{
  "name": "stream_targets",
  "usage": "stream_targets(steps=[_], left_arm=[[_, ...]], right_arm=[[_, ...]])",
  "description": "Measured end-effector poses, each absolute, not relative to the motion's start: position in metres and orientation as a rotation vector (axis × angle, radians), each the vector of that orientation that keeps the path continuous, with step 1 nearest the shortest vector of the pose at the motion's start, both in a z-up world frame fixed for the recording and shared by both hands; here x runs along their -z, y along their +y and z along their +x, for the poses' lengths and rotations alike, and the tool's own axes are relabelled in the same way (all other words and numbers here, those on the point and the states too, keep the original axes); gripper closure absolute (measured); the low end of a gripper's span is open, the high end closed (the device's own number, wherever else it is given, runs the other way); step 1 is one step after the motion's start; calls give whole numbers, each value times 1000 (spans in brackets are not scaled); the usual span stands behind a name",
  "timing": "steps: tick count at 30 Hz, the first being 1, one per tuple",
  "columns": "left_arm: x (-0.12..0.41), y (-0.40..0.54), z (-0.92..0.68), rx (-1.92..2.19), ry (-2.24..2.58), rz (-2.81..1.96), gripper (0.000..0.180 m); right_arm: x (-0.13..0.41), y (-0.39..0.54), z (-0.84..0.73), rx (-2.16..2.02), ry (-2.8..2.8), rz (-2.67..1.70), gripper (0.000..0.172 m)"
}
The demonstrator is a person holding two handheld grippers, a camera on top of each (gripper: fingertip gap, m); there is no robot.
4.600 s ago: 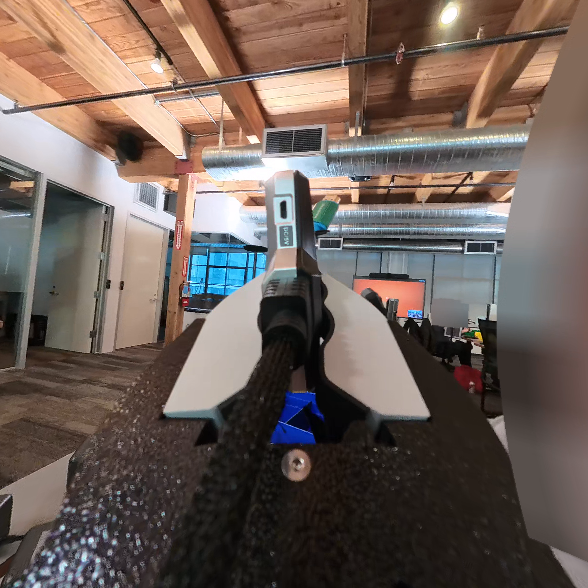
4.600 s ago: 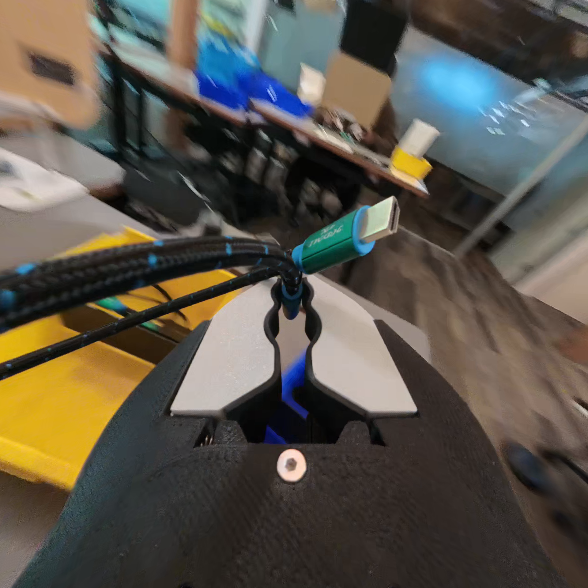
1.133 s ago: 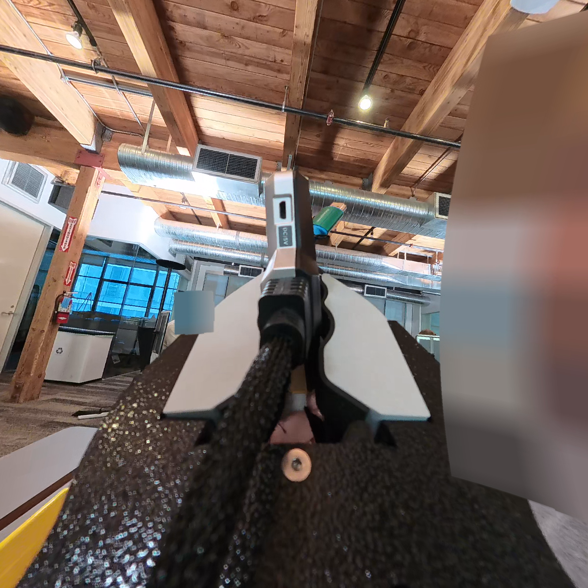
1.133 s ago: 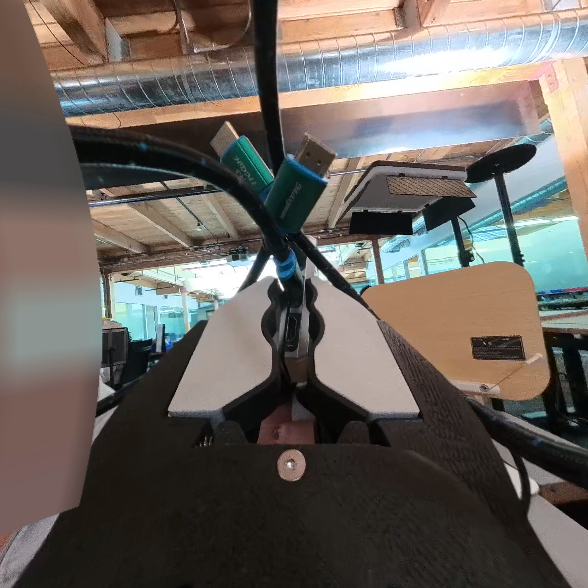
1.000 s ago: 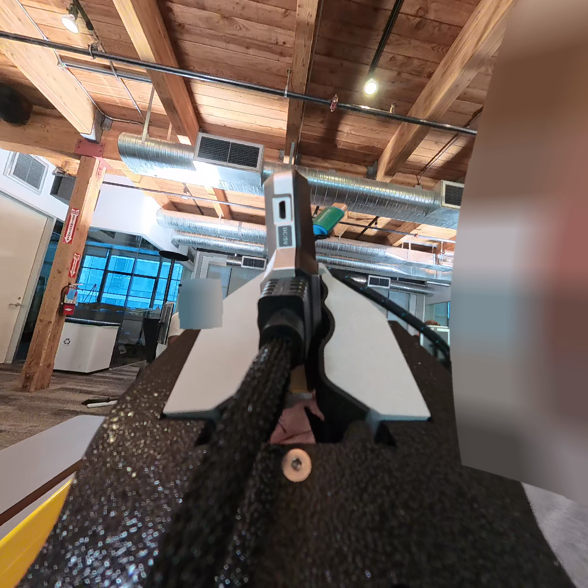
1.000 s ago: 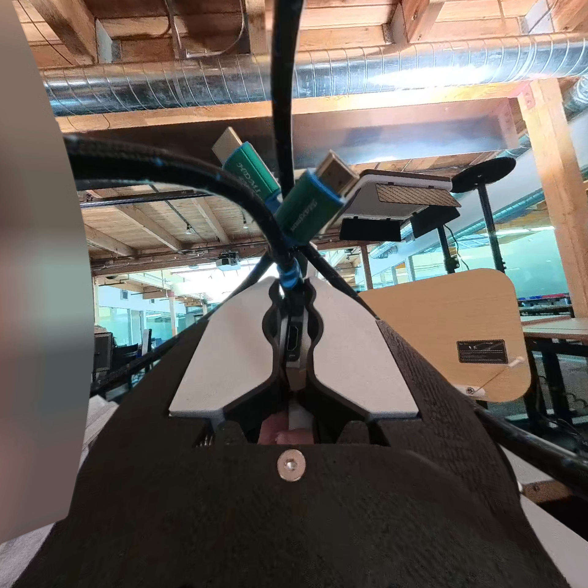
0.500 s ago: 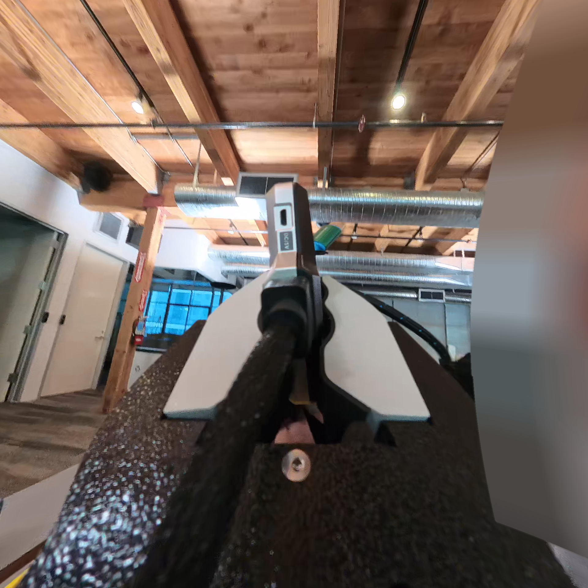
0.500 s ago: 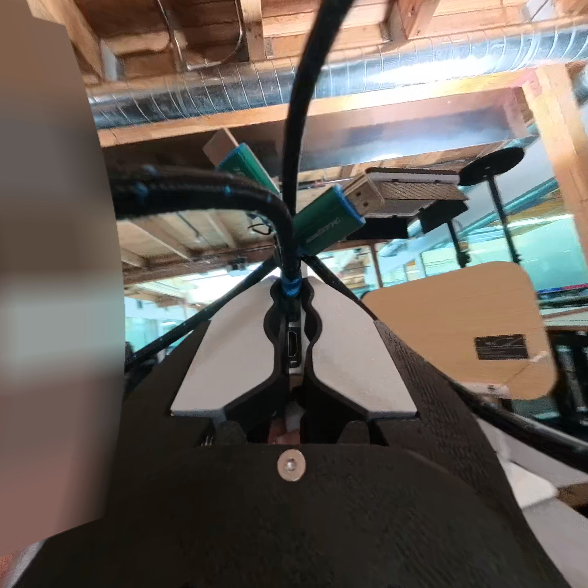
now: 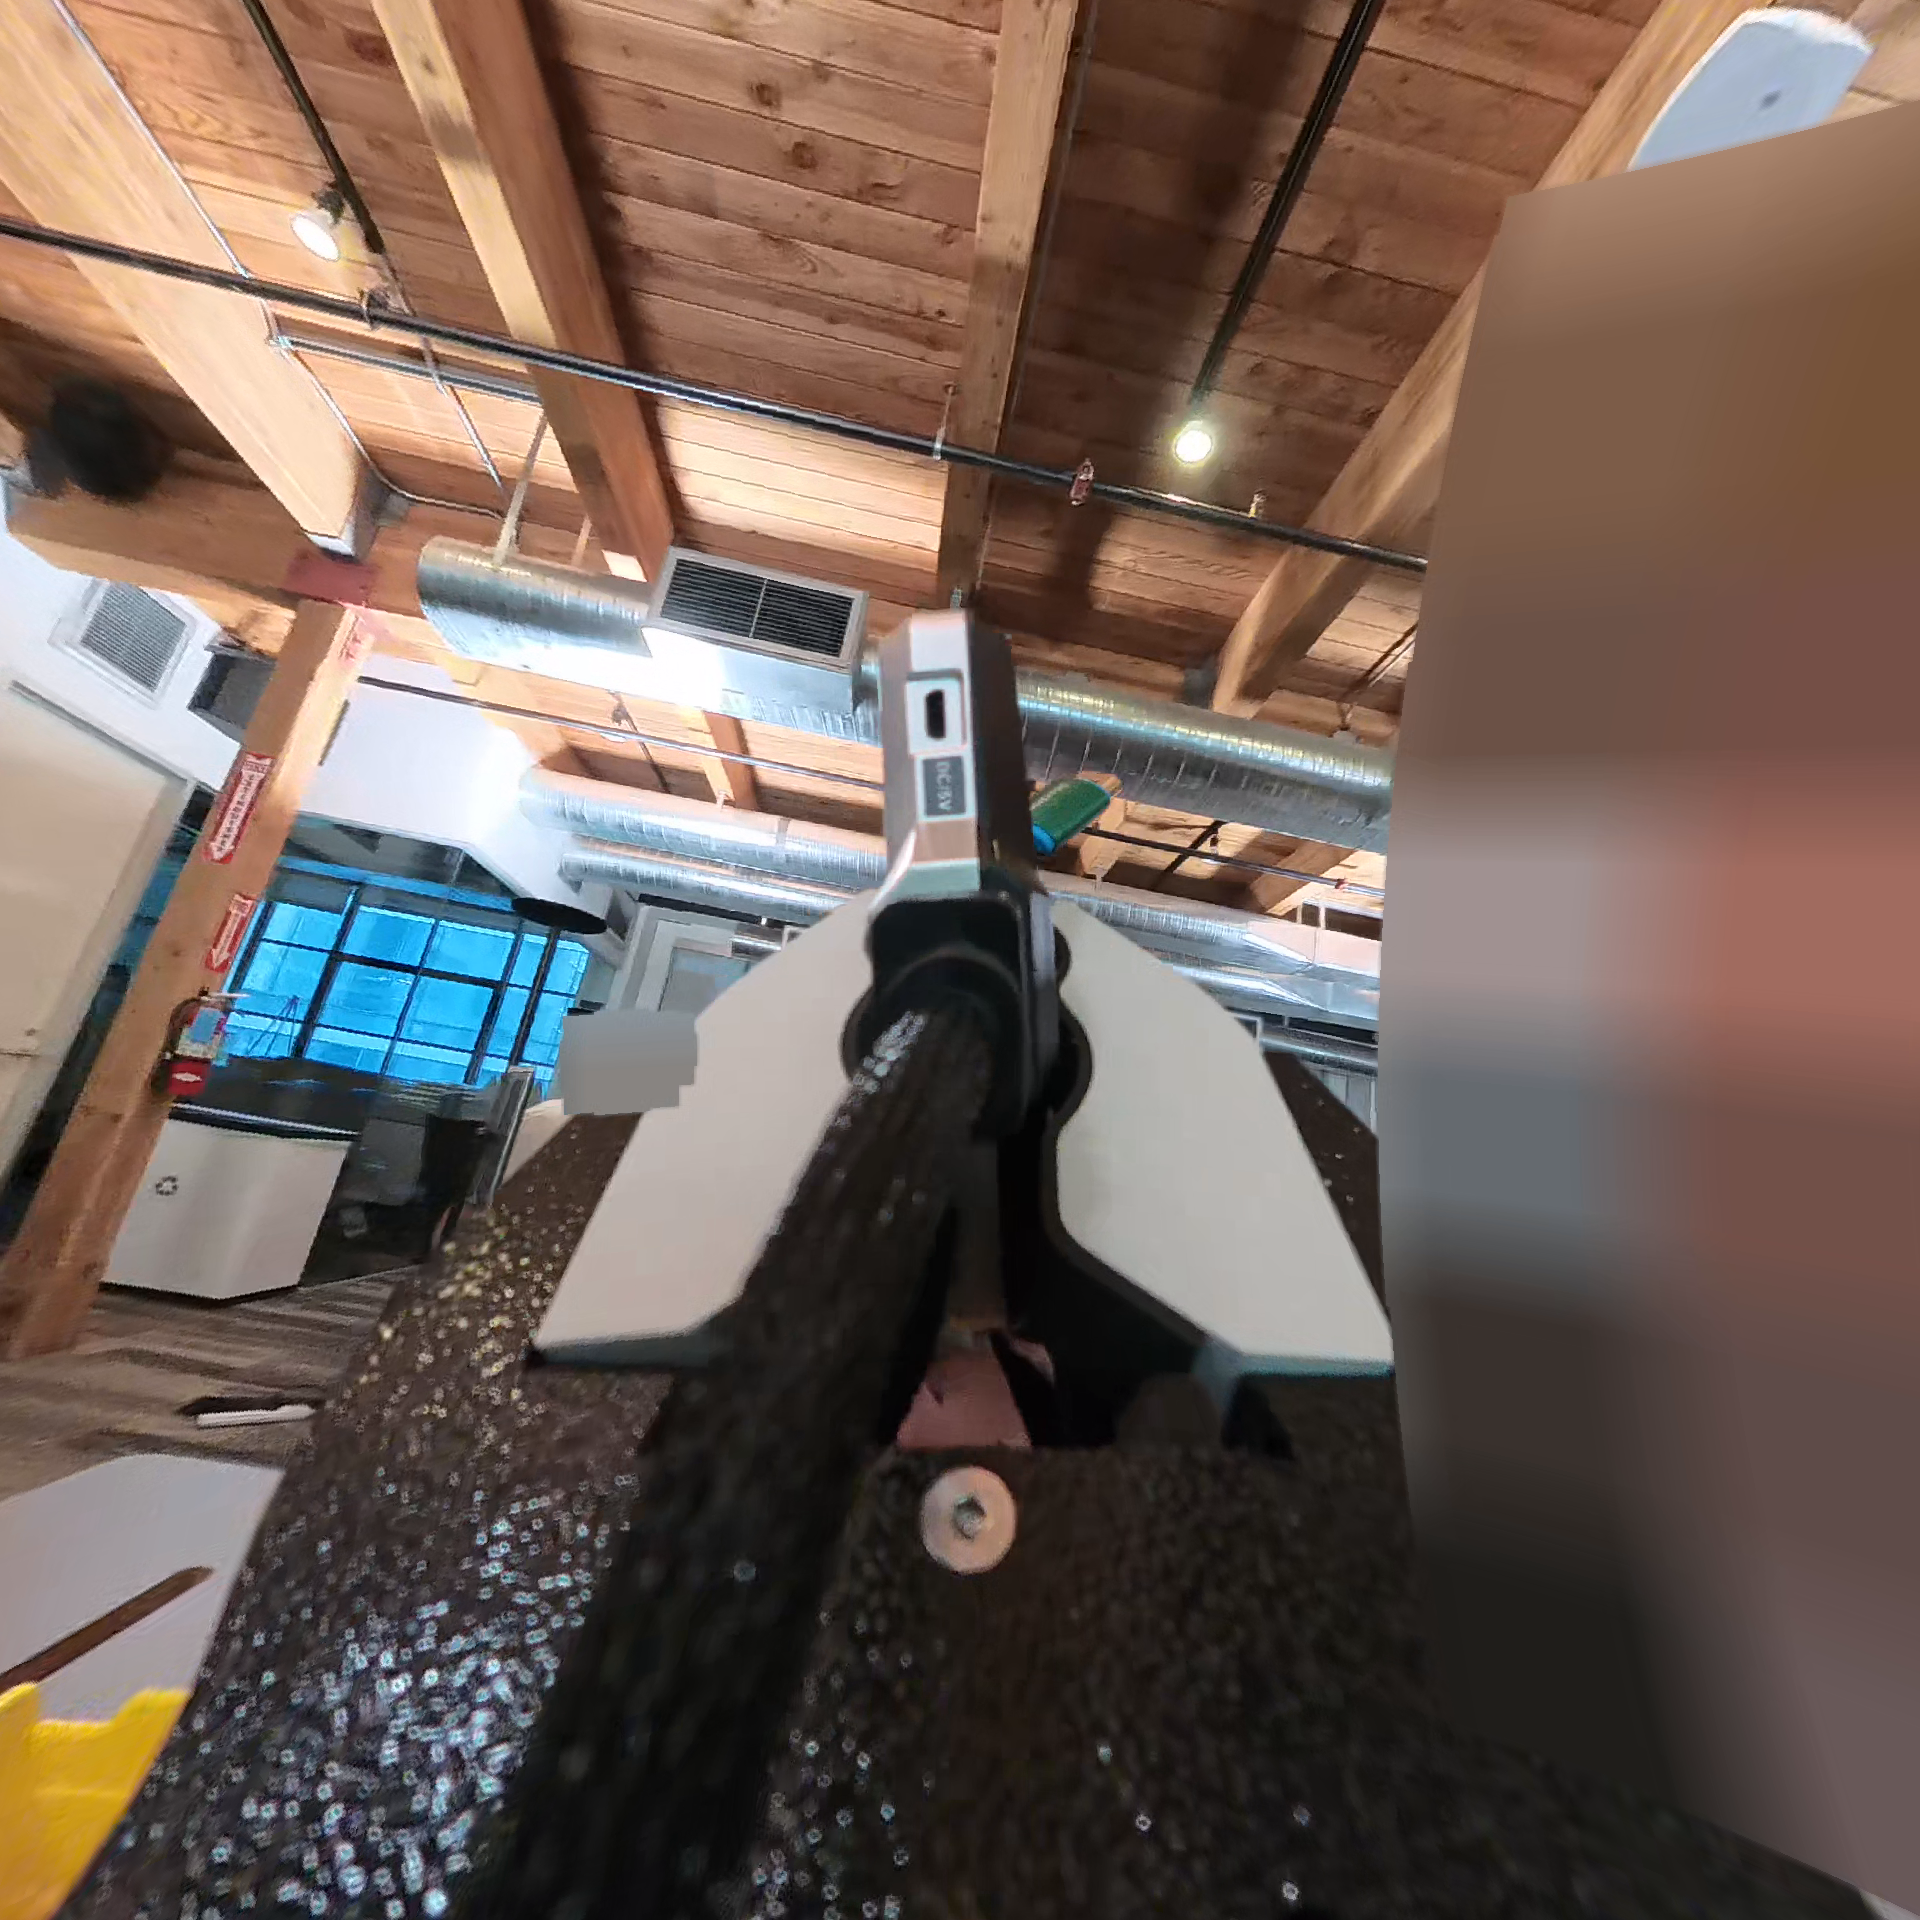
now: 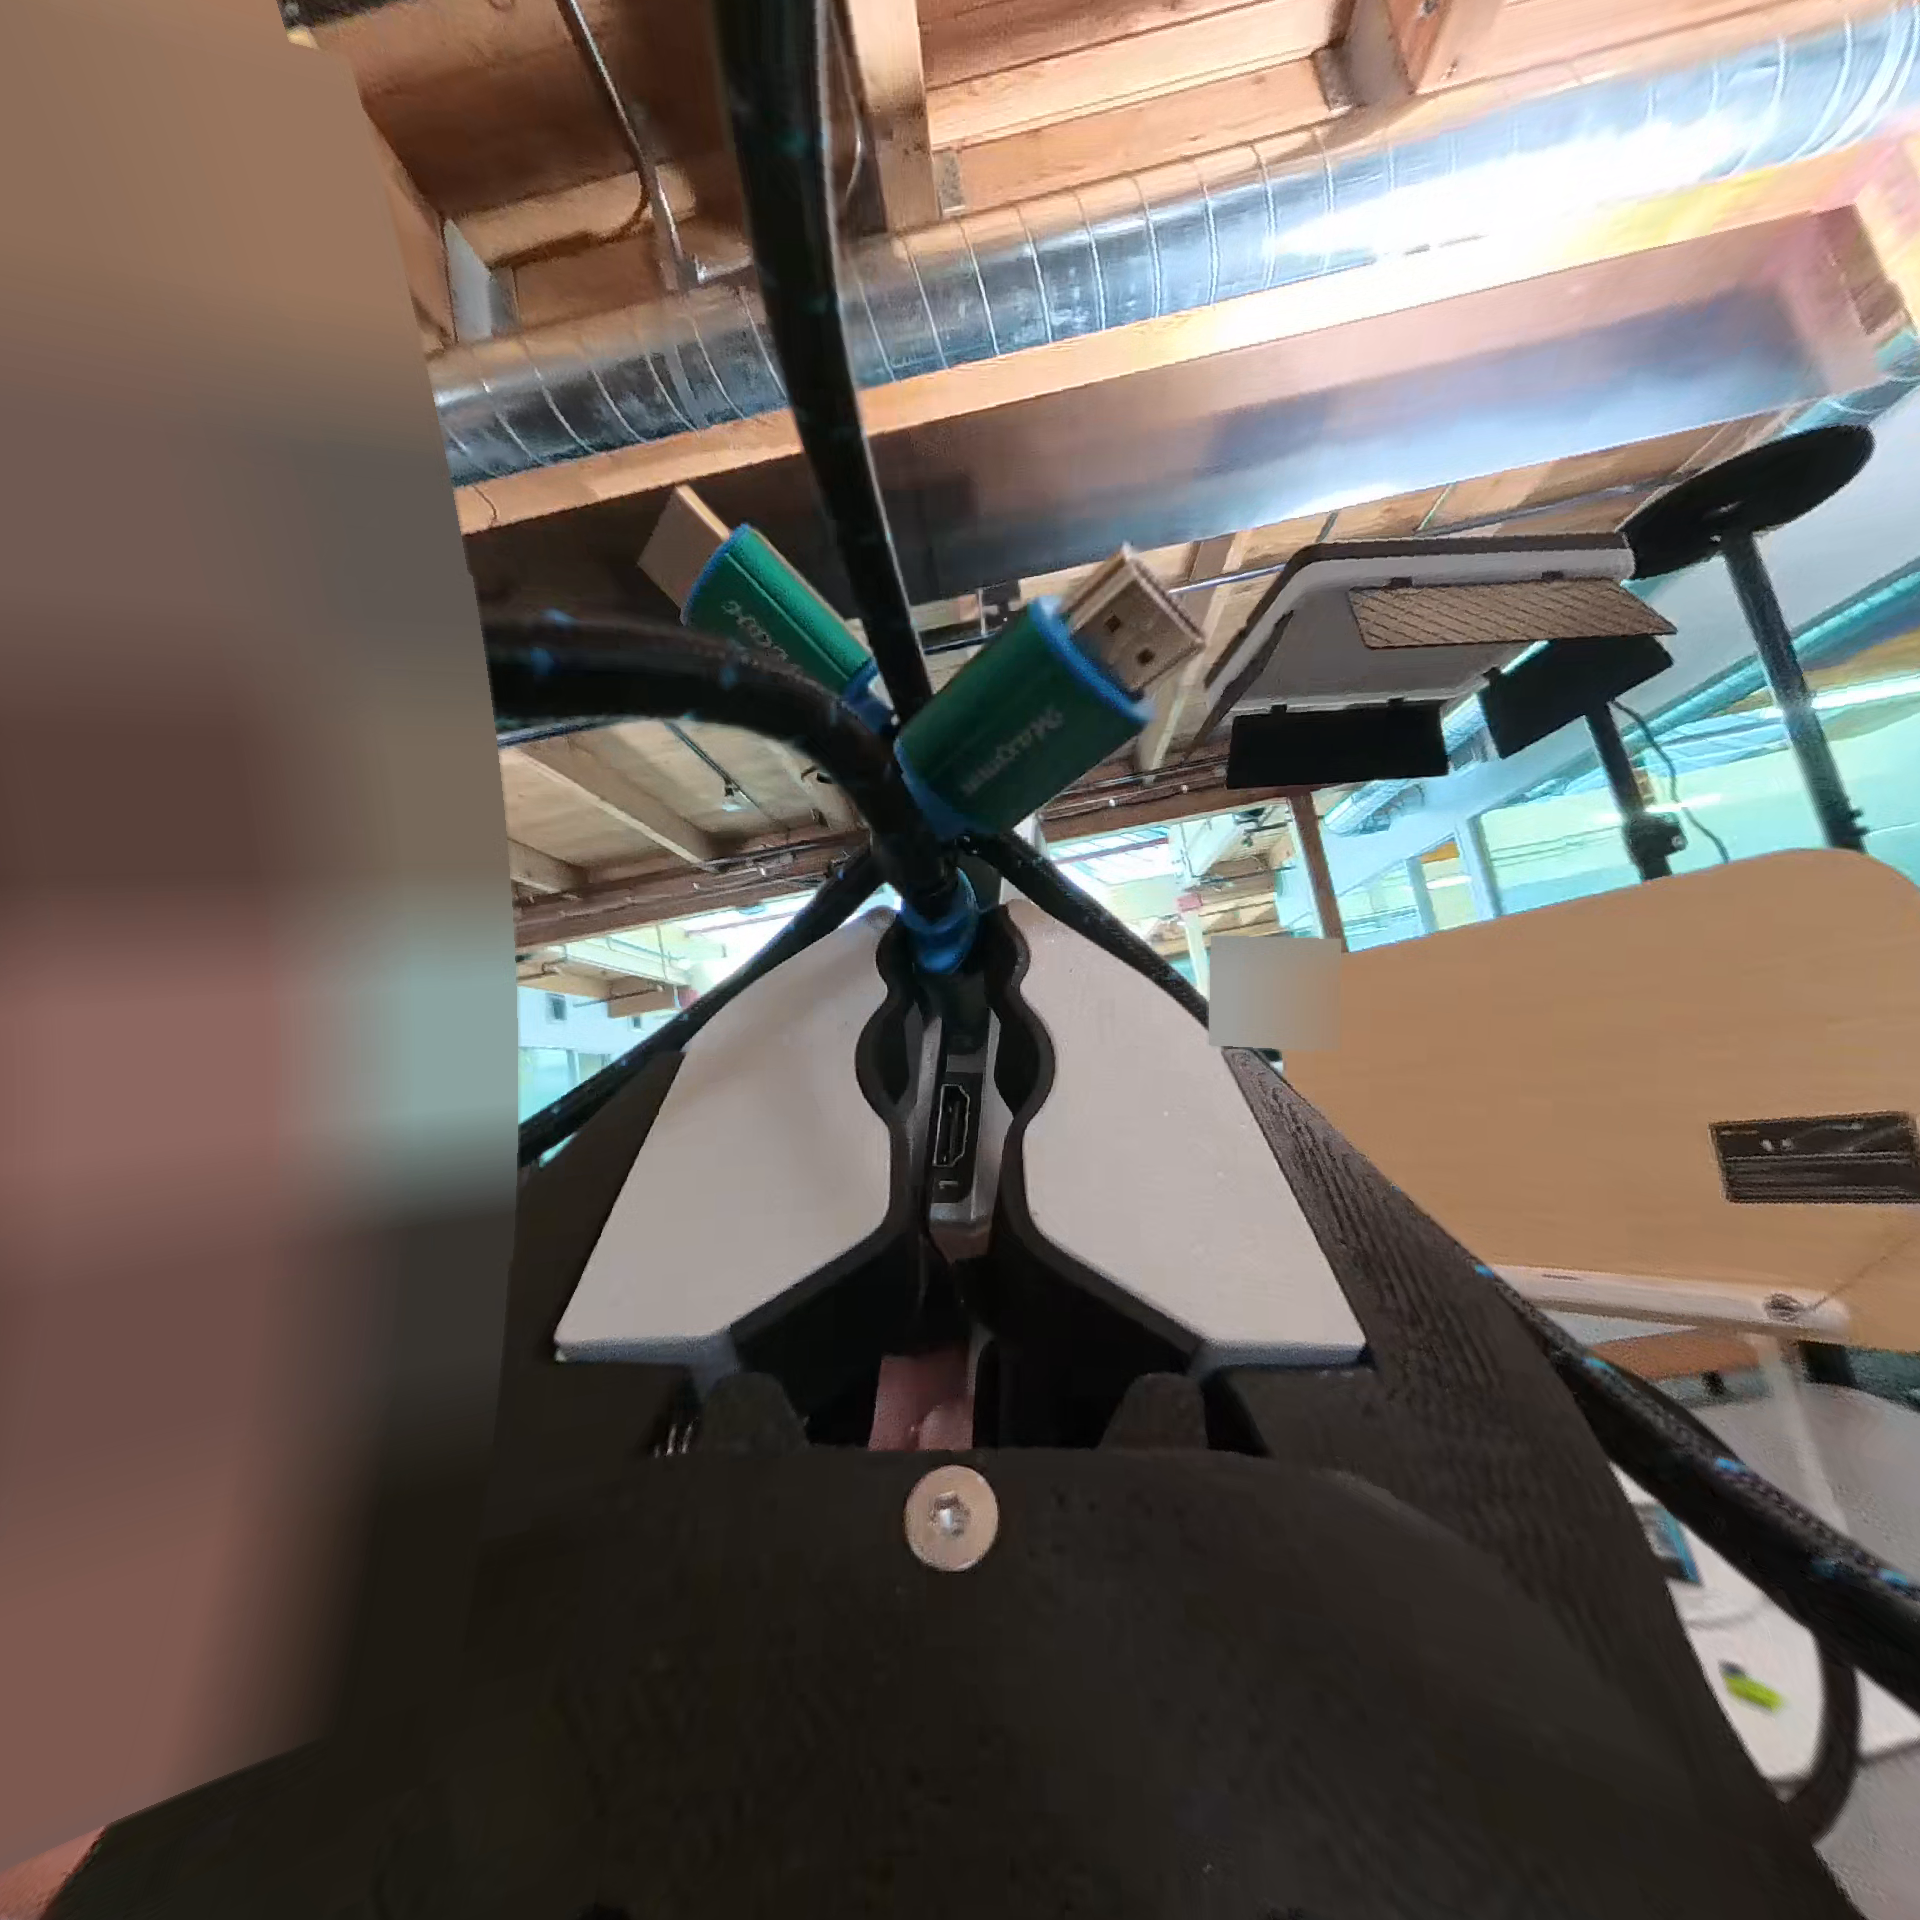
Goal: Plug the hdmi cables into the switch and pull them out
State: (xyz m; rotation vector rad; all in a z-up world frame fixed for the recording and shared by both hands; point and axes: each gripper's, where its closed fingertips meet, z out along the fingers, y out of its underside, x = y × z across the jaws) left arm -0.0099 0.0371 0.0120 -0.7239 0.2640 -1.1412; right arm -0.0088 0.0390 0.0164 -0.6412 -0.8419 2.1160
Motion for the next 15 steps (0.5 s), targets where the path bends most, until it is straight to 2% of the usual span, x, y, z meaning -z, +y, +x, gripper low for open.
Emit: stream_targets(steps=[3,6,9,15], left_arm=[[-16,37,-30,1015,197,-733,158],[-31,20,-91,792,73,-682,159],[-25,31,-68,732,158,-768,157],[-16,41,-43,788,298,-857,157]], right_arm=[[-21,52,-1,-1864,-794,-643,161],[-44,111,71,-1578,-516,-619,162],[-44,95,68,-1557,-639,-621,162],[-22,117,83,-1120,-789,-812,162]])
